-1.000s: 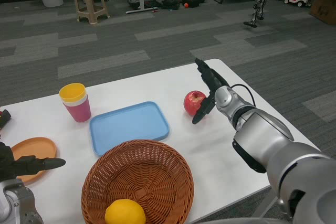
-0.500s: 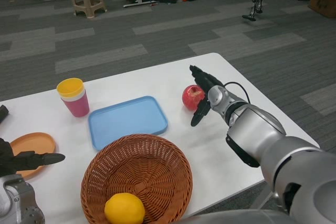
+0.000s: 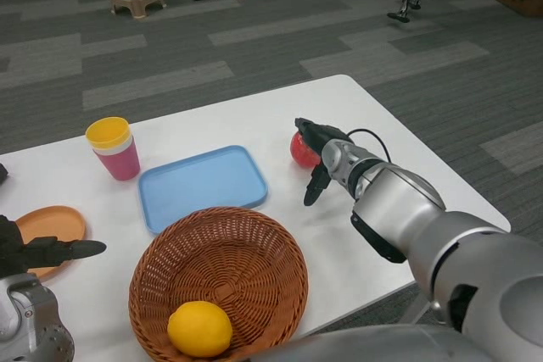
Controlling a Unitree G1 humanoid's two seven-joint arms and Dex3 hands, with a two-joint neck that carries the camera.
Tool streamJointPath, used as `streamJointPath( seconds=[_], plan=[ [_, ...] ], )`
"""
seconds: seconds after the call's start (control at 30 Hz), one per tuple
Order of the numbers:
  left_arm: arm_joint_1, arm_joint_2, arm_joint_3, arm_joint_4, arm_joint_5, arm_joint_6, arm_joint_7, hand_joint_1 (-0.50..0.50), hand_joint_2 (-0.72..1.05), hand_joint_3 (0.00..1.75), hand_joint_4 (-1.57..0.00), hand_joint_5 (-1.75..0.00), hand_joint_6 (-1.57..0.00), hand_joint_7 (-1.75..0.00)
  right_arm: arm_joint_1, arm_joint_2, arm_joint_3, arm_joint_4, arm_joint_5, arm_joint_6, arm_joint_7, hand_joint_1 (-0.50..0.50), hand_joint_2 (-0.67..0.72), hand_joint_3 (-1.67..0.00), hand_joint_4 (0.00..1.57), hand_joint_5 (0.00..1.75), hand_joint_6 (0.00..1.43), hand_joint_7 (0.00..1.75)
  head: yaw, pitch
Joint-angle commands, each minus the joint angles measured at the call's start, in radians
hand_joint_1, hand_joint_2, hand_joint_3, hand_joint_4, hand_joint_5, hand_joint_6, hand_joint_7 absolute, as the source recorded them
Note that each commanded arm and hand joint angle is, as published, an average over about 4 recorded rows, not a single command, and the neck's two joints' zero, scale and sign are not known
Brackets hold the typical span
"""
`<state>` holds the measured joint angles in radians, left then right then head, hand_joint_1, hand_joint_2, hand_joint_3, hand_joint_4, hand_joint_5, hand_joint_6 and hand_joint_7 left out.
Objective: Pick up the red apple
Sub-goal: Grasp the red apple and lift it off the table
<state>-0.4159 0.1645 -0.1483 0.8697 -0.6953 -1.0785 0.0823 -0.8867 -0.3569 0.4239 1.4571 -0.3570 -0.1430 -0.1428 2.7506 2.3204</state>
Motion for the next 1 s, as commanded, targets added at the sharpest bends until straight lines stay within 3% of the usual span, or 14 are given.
streamJointPath(
  seconds=[0.03,0.4,0.67,1.0],
  plan=[
    [0.005,0.001,-0.002,0.012,-0.001,0.002,-0.001,-0.5,-0.64,0.09,0.0,0.0,0.0,0.0,0.009,0.015,0.001,-0.003,-0.036,0.025,0.009,-0.44,-0.22,0.0,0.0,0.0,0.0,0.02,0.001,-0.005],
    [0.005,-0.003,-0.01,0.021,-0.002,0.002,-0.001,-0.5,-0.64,0.09,0.0,0.0,0.0,0.0,0.015,0.036,0.006,-0.003,-0.146,0.071,0.018,-0.46,-0.29,-0.02,0.0,0.0,0.0,0.07,0.001,-0.016],
    [0.0,-0.003,-0.026,0.031,-0.003,0.002,-0.002,-0.5,-0.64,0.09,0.0,0.0,0.0,0.0,0.014,0.033,0.004,-0.015,-0.249,0.13,0.005,-0.46,-0.35,-0.06,0.0,0.0,0.0,0.07,-0.006,-0.025],
    [0.0,-0.005,-0.03,0.031,-0.004,0.002,-0.003,-0.5,-0.64,0.09,0.0,0.0,0.0,0.0,0.02,0.033,0.004,-0.005,-0.25,0.13,-0.017,-0.46,-0.35,-0.08,0.0,0.0,0.0,0.14,-0.016,-0.036]
  ],
)
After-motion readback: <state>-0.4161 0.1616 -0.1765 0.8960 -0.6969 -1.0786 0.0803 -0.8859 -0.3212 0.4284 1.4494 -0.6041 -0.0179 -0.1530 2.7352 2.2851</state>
